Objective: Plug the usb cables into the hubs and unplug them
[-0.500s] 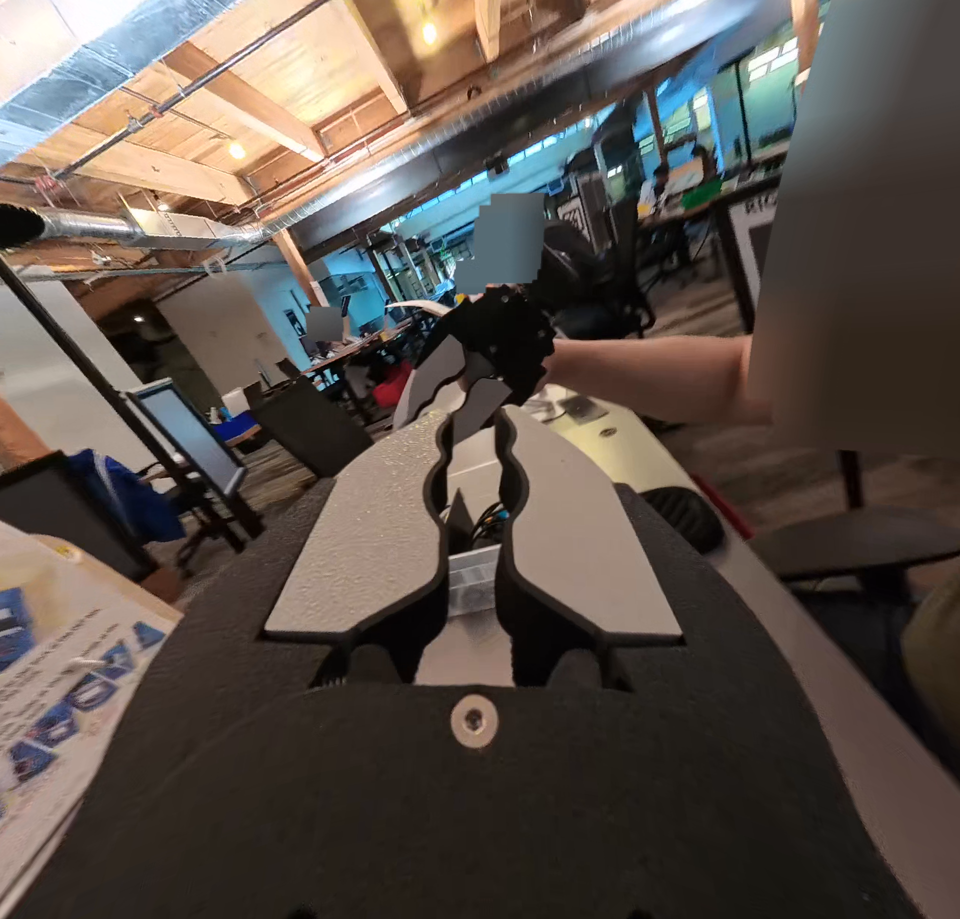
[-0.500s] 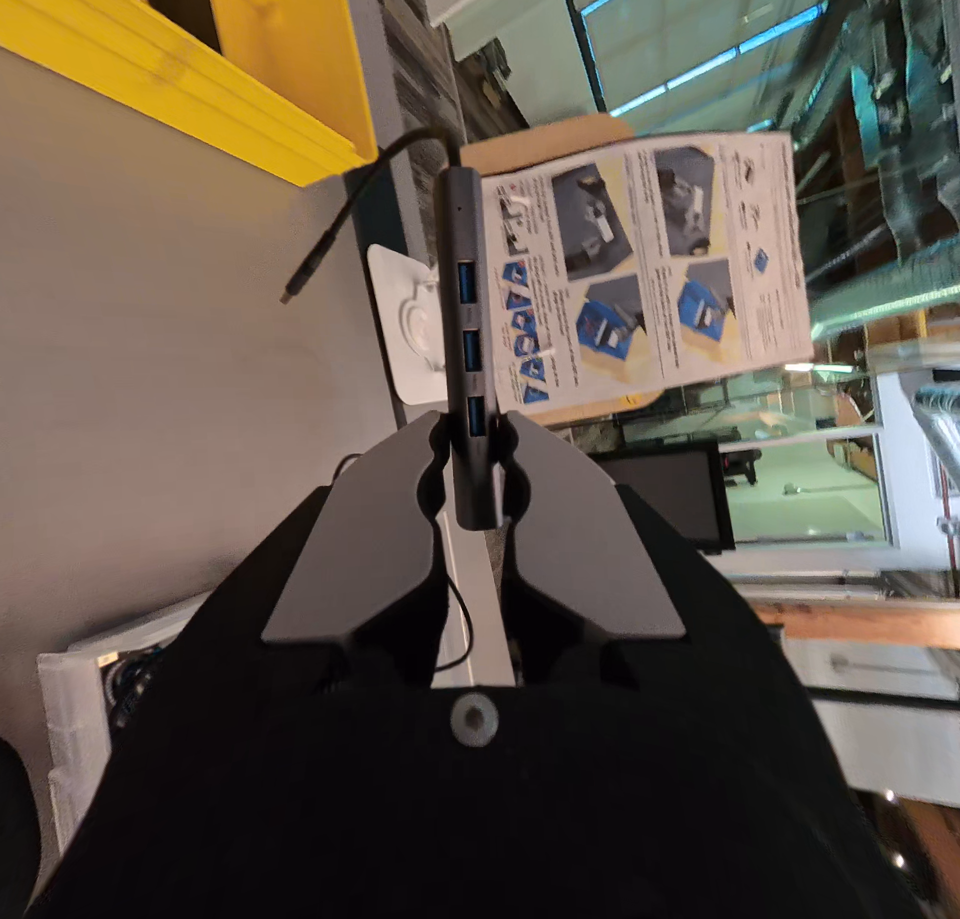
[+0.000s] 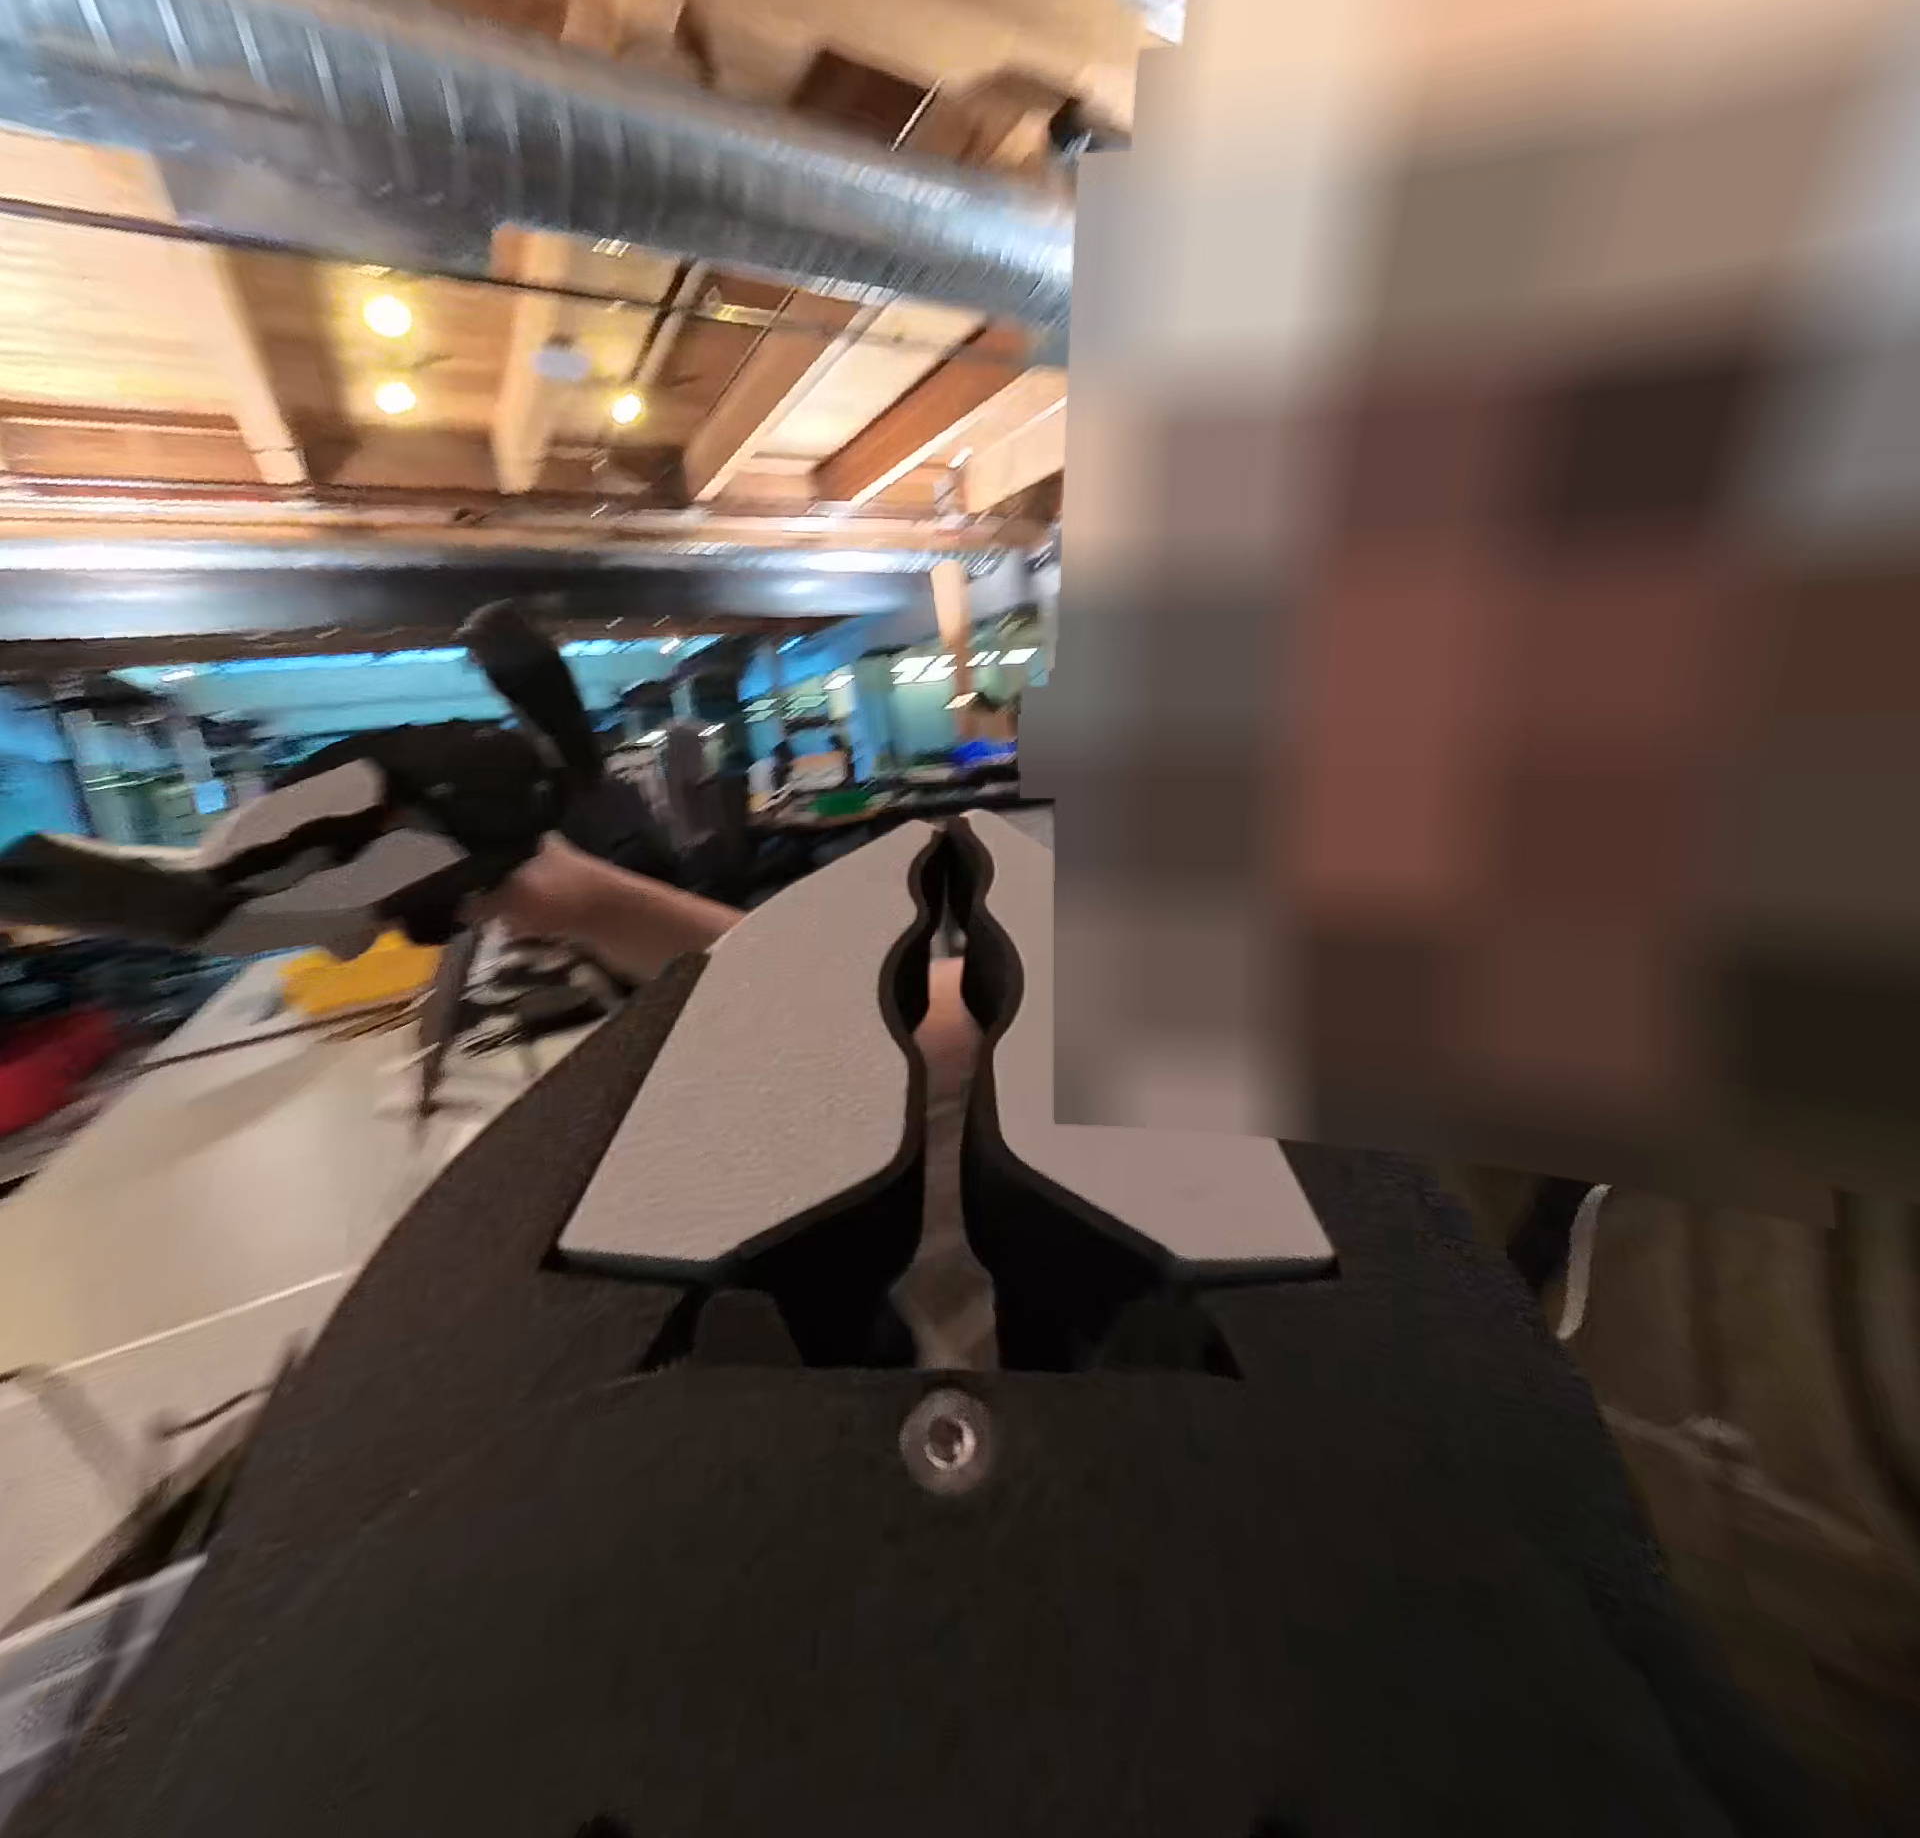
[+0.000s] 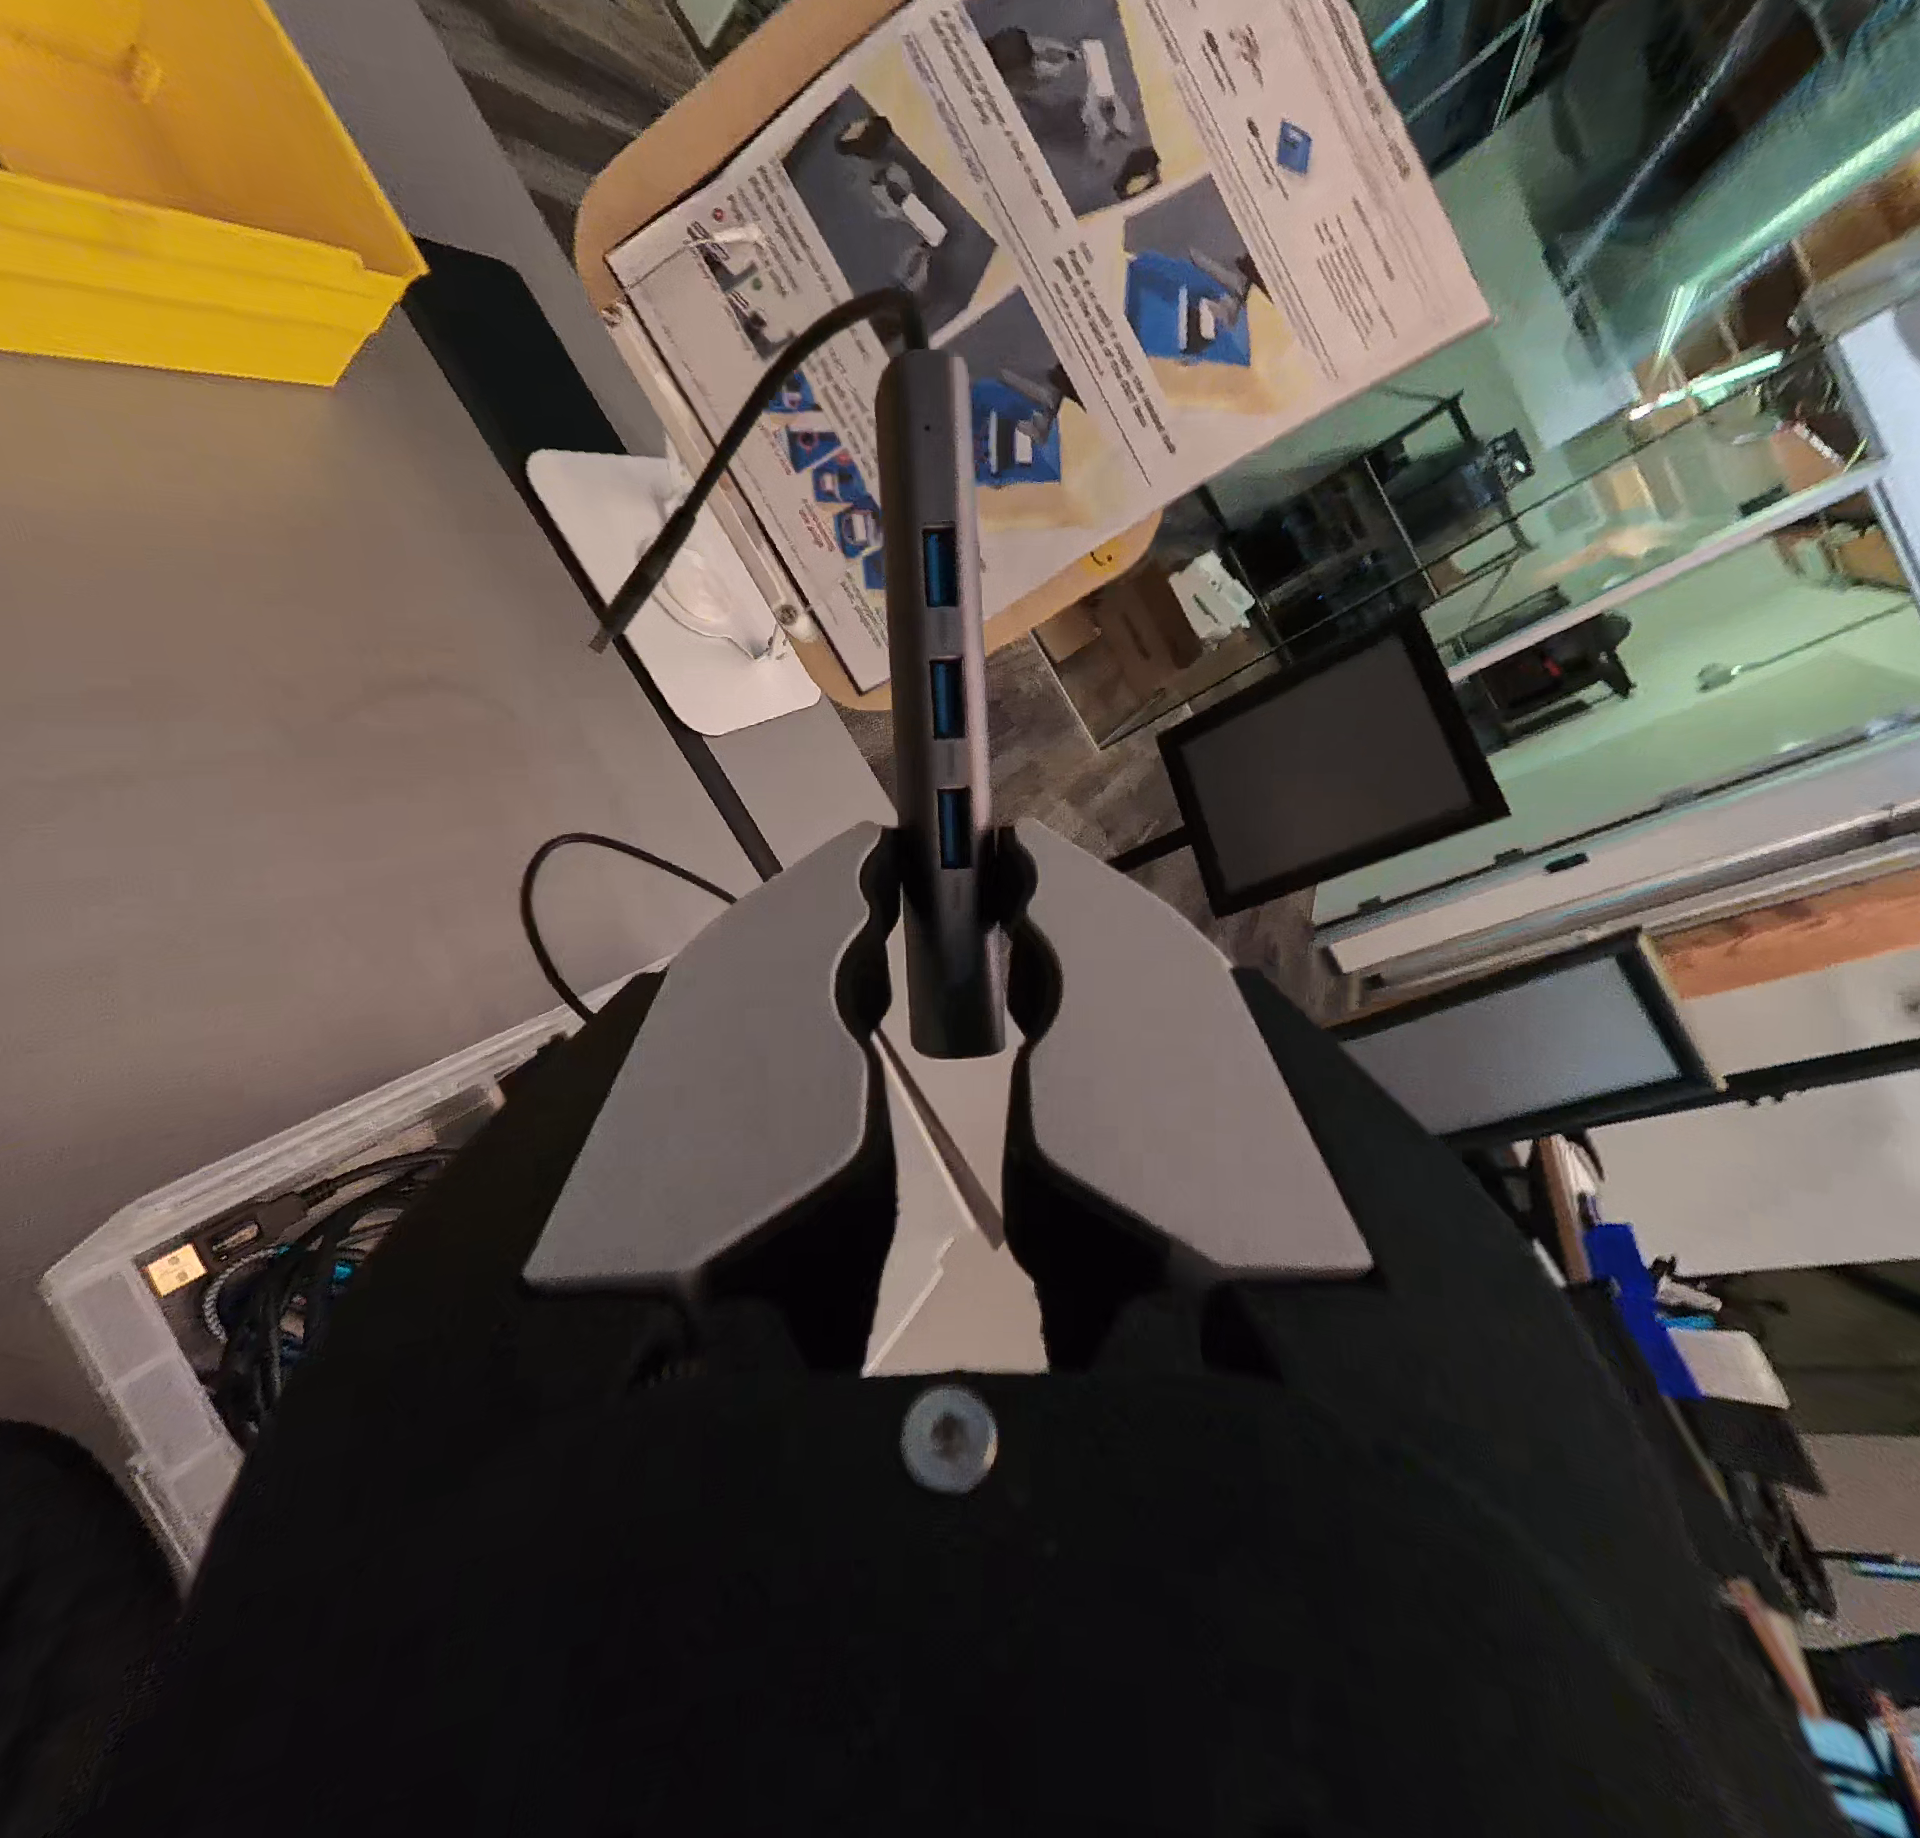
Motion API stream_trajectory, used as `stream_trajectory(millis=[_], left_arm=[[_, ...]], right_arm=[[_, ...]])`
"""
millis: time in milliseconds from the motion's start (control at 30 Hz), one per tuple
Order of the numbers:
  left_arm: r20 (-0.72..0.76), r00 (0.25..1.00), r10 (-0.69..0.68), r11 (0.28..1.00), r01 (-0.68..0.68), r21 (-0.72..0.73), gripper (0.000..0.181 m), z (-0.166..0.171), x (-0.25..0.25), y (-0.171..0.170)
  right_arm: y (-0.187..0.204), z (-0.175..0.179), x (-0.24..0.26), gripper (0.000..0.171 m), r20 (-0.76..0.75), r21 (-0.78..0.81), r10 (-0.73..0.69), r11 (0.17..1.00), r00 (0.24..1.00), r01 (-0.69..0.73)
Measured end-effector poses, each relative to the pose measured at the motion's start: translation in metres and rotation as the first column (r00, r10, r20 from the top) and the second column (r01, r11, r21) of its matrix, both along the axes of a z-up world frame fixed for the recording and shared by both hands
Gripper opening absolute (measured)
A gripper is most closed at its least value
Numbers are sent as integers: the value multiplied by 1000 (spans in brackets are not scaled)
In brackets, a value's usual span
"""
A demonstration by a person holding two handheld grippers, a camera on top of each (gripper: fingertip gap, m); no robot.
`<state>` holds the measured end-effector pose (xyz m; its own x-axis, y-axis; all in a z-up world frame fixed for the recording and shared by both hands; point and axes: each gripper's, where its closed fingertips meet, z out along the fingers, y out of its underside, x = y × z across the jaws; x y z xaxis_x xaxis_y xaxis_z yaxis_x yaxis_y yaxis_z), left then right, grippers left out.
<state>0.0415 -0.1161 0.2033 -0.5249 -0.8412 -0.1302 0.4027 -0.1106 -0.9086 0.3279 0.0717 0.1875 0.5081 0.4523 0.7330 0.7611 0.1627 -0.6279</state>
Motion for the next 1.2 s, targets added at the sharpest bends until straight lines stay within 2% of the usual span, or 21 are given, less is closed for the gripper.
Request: stream_trajectory(millis=[100,200,333,633,767,1000,1100,1200], left_arm=[[21,987,-161,980,162,-117,0,4,-10,3],[18,972,-232,956,232,-180,0,2,-10,9],[5,959,-284,941,280,-193,0,-3,-7,9],[-85,959,-269,959,258,-120,0,-22,4,3],[-115,962,-246,967,236,-99,0,-26,10,2],[-153,962,-226,974,221,-50,0,-31,16,-6],[-173,966,-195,981,192,-33,0,-35,22,-6],[-197,972,-128,991,131,4,0,-41,30,-2]], right_arm=[[7,-4,17,19,-29,-16,-44,999,999,43],[12,-13,31,19,-44,-38,-69,997,997,67],[19,-26,50,18,-59,-74,-93,993,994,88],[45,-77,95,16,35,-215,-141,966,989,145],[60,-75,99,15,57,-260,-137,954,989,147],[65,-46,69,15,-157,-350,7,935,988,-62],[69,-64,56,15,-268,-434,64,883,961,-180],[88,-113,65,14,-266,-535,-18,835,964,-132]])
